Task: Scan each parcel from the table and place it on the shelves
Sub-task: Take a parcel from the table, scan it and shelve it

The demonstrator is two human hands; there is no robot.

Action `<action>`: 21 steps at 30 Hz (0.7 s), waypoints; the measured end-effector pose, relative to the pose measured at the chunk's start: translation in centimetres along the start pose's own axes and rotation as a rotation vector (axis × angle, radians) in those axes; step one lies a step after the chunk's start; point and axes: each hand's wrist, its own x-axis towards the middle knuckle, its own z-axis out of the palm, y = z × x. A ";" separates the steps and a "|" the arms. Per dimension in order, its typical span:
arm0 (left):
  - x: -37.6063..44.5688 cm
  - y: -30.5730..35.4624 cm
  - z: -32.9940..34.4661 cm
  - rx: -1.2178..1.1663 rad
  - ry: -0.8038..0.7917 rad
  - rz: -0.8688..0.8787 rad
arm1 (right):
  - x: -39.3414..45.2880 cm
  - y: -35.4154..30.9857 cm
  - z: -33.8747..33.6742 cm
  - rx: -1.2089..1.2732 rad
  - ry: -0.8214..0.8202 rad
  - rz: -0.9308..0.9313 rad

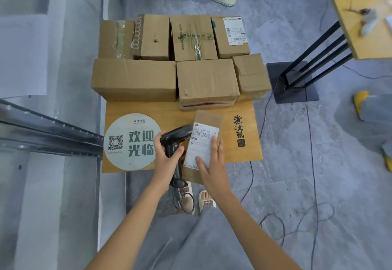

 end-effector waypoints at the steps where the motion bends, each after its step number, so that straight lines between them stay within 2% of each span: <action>1: -0.2 -0.4 -0.4 -0.027 0.032 -0.019 | -0.3 -0.2 0.3 -0.015 -0.007 -0.020; 6: -0.1 -1.1 -2.3 -0.131 0.186 -0.085 | -0.4 -2.7 2.3 -0.116 -0.003 -0.161; 11: 0.9 -0.6 -3.7 -0.122 0.248 -0.070 | 0.8 -4.3 3.3 -0.254 0.025 -0.163; 15: 1.4 -0.7 -4.0 -0.116 0.253 -0.059 | 1.8 -4.5 3.6 -0.230 -0.043 -0.075; 21: 1.9 -0.7 -3.8 -0.147 0.292 -0.080 | 2.5 -4.3 3.9 -0.268 -0.035 -0.096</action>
